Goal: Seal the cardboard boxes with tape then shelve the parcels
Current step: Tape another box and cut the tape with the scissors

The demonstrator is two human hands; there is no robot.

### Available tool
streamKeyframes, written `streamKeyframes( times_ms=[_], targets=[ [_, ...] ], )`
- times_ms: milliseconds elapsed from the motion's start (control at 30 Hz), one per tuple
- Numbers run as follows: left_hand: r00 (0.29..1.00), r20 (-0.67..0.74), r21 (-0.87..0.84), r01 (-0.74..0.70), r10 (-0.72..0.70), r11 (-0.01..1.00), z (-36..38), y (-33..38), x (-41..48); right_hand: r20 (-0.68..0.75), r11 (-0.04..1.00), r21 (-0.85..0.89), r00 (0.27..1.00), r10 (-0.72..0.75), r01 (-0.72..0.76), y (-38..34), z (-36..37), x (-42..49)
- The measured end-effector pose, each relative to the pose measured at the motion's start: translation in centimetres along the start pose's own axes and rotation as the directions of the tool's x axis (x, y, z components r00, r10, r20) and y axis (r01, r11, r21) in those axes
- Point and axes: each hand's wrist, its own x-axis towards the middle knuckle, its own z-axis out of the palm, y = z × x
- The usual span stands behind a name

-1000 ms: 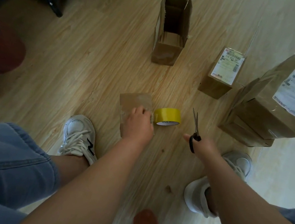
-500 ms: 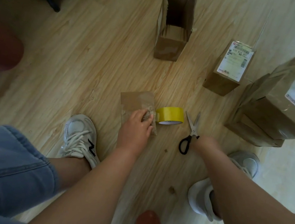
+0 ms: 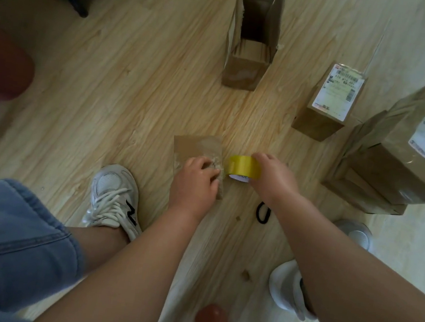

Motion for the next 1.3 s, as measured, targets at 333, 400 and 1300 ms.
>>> streamKeyframes(
  times_ms=[333, 400, 1300],
  targets=[
    [0.946, 0.190, -0.529, 0.325, -0.263, 0.784, -0.6, 3.7, 1.7, -0.157, 0.963, 0.271, 0.986, 0.053, -0.009, 1.2, -0.6, -2.9],
    [0.923, 0.223, -0.555, 0.384, -0.312, 0.738, -0.6, 4.5, 1.6, -0.185, 0.972, 0.235, 0.982, 0.047, -0.002, 0.8, -0.8, -3.4],
    [0.942, 0.188, -0.514, 0.334, -0.277, 0.790, -1.0, 4.1, 1.7, -0.171, 0.998, 0.039, 0.985, -0.032, 0.039, -0.1, 1.5, -5.1]
  ],
)
